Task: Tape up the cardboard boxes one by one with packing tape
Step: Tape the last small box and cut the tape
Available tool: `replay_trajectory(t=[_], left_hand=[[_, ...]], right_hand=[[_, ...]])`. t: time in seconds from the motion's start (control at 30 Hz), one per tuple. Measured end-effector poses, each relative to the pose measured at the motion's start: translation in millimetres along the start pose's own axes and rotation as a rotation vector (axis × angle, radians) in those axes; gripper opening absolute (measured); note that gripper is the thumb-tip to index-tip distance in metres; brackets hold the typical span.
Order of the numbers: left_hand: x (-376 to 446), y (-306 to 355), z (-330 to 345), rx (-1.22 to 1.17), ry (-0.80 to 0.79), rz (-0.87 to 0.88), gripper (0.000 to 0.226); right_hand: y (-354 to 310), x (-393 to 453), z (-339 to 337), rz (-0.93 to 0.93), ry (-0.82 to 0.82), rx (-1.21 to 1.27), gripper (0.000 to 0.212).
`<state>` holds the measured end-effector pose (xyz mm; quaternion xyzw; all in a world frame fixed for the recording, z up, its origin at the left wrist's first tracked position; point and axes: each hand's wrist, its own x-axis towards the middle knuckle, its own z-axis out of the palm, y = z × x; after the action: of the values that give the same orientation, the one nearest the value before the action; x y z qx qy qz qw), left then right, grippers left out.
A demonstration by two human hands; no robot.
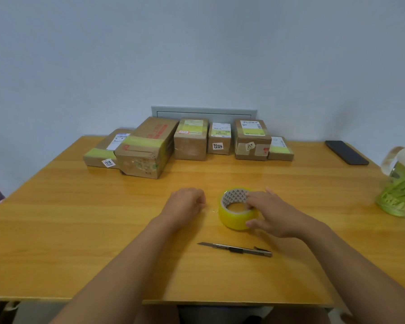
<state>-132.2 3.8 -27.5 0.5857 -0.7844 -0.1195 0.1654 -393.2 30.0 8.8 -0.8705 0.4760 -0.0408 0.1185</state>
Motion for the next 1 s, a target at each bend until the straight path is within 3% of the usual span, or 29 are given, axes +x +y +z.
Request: replay_trajectory(t=[0.2, 0.27, 0.33, 0.43, 0.57, 0.73, 0.87, 1.0], left_hand=[[3, -7, 6, -0.034, -0.037, -0.046, 0.032], [5, -7, 5, -0.048, -0.015, -0.081, 0.016], [5, -8, 3, -0.029, -0.007, -0.072, 0.007], [-1, -7, -2, 0.024, -0.014, -0.008, 0.014], [-10, -5, -7, 0.149, 0.018, 0.106, 0.014], [-9, 15, -24, 0.131, 0.044, 0.206, 0.016], [2, 40, -24, 0.101, 0.006, 0.190, 0.022], [6, 59, -9, 0.057, -0.043, 0.234, 0.012]], right_hand=[[-28, 8, 9, 0.103, -0.007, -0.288, 0.051], [-40, 18, 17, 0.110, 0.047, -0.263, 0.060], [-45, 24, 25, 0.103, 0.111, -0.191, 0.049], [-37, 20, 27, 0.074, 0.152, -0.115, 0.030], [-24, 10, 25, -0.009, 0.137, -0.082, 0.030], [-10, -5, 13, -0.106, 0.162, 0.077, 0.028], [1, -29, -4, -0.030, 0.145, 0.043, 0.031], [14, -59, 0, 0.044, 0.101, 0.019, 0.028]])
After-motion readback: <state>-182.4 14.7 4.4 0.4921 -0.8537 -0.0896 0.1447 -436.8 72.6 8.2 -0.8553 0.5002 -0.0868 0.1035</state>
